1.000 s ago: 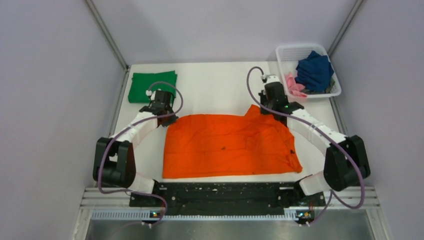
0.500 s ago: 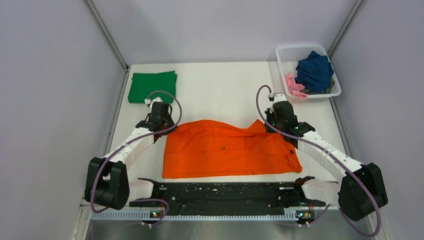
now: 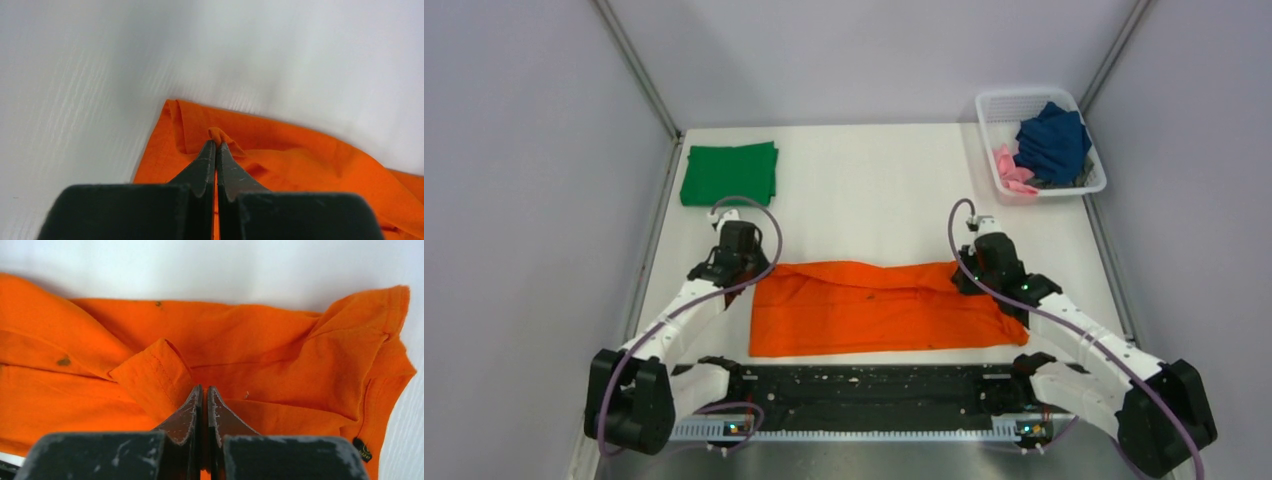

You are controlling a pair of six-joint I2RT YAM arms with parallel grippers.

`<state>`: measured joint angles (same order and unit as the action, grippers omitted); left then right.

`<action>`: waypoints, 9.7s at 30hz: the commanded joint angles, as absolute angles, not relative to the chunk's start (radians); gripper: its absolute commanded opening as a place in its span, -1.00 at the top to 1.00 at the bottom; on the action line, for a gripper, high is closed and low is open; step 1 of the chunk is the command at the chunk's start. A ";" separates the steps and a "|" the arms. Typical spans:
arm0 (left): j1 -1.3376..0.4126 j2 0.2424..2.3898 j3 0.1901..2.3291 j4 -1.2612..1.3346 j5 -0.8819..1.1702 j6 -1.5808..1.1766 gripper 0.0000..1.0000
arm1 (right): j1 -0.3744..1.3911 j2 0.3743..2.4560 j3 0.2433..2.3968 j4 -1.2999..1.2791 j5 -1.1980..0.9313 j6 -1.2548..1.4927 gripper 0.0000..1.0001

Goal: Fold and stack the t-shirts
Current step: Fold the other side of the tshirt into a rectangle, then rotate the tshirt 90 degrees, then grab the bottom of the folded rectangular tshirt with both arms, then fold the folded rectangular tshirt in 1/3 of the way

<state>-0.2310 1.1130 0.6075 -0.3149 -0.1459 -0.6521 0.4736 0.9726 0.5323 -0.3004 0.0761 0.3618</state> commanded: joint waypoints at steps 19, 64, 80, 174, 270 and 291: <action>-0.239 0.784 0.556 -0.622 -0.283 -0.839 -0.39 | 0.499 0.401 0.425 -0.698 -0.054 0.756 0.01; -0.333 1.089 0.679 -0.448 0.078 -0.701 -0.98 | 1.045 0.718 0.415 -0.473 0.360 0.936 -0.98; -0.469 1.397 0.624 -0.282 0.016 -0.750 -0.98 | 0.849 1.265 0.815 -0.800 0.598 0.698 -0.98; -1.122 1.227 0.738 -0.366 -0.263 -1.336 -0.97 | 0.429 1.993 1.805 -0.440 -0.016 0.410 -0.97; -0.651 1.635 1.073 -0.272 -0.131 -0.774 1.00 | 0.537 1.354 0.773 0.012 0.103 0.572 1.00; -0.513 1.738 1.328 -0.401 -0.038 -0.692 -0.97 | 0.353 1.569 0.956 0.066 -0.162 0.548 -0.65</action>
<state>-0.5232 1.8114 1.3258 -0.3676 -0.0448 -0.7124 0.3592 1.6257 0.9264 0.0601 -0.1043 0.5640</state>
